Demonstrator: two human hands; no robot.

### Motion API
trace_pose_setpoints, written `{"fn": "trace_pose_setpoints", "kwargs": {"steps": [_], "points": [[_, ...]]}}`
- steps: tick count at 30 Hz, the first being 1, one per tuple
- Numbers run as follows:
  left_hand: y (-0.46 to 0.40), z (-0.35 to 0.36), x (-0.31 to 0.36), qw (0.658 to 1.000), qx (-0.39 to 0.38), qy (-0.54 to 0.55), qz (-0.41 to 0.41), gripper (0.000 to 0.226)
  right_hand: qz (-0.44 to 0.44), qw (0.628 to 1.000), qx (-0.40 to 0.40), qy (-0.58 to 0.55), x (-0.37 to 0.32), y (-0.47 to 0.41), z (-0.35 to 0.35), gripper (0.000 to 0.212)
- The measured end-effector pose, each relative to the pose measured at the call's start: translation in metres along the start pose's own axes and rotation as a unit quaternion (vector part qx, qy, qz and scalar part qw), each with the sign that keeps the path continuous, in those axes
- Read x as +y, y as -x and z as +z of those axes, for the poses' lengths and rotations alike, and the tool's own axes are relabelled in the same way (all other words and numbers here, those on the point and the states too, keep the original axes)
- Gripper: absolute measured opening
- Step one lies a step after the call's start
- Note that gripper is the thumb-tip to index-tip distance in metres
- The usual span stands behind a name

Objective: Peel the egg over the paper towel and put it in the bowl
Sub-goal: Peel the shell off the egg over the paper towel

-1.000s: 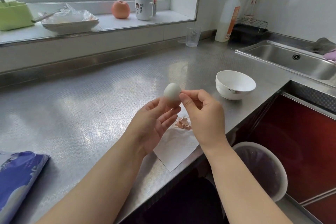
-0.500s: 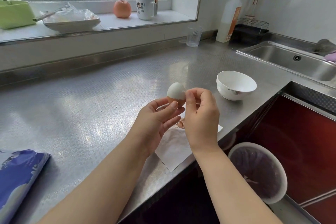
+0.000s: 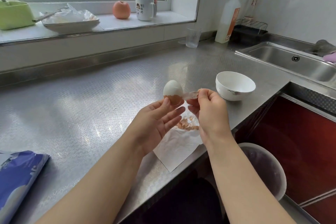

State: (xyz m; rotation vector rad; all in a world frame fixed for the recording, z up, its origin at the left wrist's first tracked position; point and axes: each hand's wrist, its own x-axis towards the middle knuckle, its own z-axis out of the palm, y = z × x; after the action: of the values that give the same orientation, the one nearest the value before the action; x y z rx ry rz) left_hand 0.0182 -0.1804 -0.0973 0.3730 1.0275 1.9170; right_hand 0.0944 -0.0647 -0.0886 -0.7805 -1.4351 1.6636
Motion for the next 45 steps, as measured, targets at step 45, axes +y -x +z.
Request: {"fn": "trace_pose_setpoints", "kwargs": {"steps": [45], "points": [[0.001,0.009,-0.013,0.954,0.102,-0.233,0.16,0.02,0.0,0.996,-0.046,-0.077,0.0,0.031,0.004,0.005]]}}
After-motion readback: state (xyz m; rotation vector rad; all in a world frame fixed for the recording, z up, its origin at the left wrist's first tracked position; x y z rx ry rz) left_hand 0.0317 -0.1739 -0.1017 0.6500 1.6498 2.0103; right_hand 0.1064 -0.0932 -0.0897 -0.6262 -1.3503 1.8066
